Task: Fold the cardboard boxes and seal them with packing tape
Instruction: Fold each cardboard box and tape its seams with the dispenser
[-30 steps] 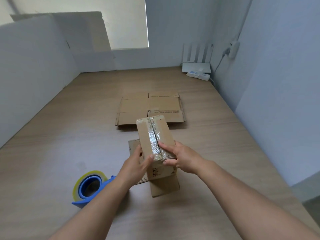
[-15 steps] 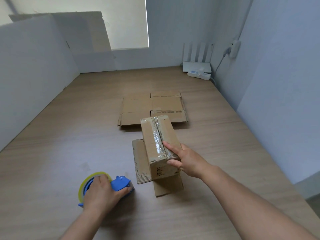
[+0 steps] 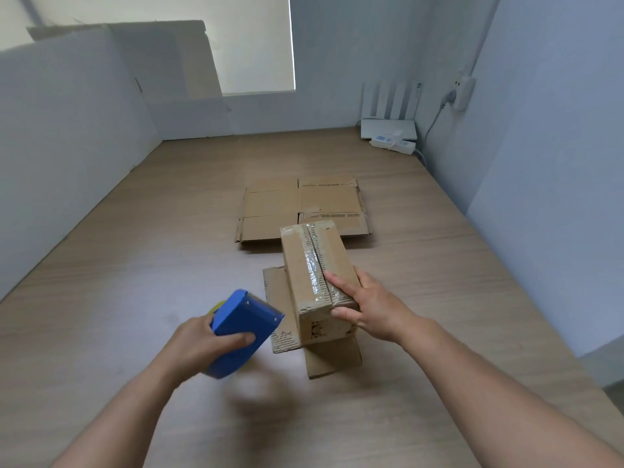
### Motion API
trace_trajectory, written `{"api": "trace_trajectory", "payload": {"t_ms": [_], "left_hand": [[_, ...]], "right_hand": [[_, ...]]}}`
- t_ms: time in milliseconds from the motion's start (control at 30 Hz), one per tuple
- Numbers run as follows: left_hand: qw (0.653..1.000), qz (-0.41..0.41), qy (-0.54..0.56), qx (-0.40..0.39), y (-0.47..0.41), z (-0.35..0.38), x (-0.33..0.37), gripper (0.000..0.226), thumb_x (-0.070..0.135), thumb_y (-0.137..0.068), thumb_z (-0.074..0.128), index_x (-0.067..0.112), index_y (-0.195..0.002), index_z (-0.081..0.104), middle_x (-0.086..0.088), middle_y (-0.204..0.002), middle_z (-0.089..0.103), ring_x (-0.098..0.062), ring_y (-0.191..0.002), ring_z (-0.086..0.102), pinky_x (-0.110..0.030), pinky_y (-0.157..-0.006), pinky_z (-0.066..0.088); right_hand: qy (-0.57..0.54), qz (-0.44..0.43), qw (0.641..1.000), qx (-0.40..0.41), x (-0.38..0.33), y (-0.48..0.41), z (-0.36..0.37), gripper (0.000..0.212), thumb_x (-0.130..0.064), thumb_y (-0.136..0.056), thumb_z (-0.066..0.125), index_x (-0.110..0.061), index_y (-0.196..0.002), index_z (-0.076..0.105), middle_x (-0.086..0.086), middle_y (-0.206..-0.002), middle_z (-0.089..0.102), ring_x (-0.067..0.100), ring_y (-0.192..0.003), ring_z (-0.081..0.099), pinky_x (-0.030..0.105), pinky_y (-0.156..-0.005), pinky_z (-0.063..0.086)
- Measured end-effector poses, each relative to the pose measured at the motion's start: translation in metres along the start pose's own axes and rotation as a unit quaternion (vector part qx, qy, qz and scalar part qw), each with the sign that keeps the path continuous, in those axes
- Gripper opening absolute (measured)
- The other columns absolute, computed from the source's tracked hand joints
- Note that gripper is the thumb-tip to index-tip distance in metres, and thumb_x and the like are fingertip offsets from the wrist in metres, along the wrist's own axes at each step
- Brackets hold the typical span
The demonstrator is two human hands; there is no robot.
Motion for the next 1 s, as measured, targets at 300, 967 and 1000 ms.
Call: {"api": "trace_trajectory", "payload": {"t_ms": [300, 967, 1000], "left_hand": [[0.990, 0.125, 0.005, -0.061, 0.015, -0.013, 0.062, 0.031, 0.037, -0.069, 0.082, 0.030, -0.096, 0.069, 0.013, -0.087, 0.071, -0.004, -0.076, 0.065, -0.017, -0.061, 0.049], [0.981, 0.159, -0.024, -0.112, 0.023, -0.020, 0.087, 0.044, 0.053, -0.055, 0.075, 0.034, -0.094, 0.066, 0.021, -0.088, 0.069, -0.001, -0.076, 0.065, -0.014, -0.059, 0.049], [0.981, 0.154, -0.024, -0.112, 0.023, -0.021, 0.087, 0.050, 0.058, -0.052, 0.074, 0.032, -0.094, 0.067, 0.019, -0.087, 0.070, -0.002, -0.075, 0.065, -0.016, -0.060, 0.049]], "right_hand": [[0.026, -0.004, 0.999, 0.019, -0.003, 0.002, -0.017, 0.073, -0.054, -0.082, 0.063, -0.057, -0.142, 0.020, -0.005, -0.159, -0.007, 0.019, -0.145, 0.005, 0.044, -0.116, 0.018], [-0.352, -0.124, 0.924, 0.084, -0.090, 0.023, -0.063, 0.014, -0.008, -0.089, 0.063, -0.020, -0.082, 0.063, -0.005, -0.077, 0.063, 0.006, -0.075, 0.060, 0.024, -0.075, 0.053], [-0.341, -0.118, 0.927, 0.103, -0.090, 0.024, -0.062, 0.015, -0.008, -0.089, 0.062, -0.020, -0.080, 0.062, -0.005, -0.076, 0.062, 0.007, -0.076, 0.060, 0.027, -0.076, 0.054]]}}
Point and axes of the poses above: each hand's wrist, its own y-axis away from the middle knuckle, its own z-axis out of the palm, x = y × z, the point moved 1 cm from there along -y, towards the middle knuckle
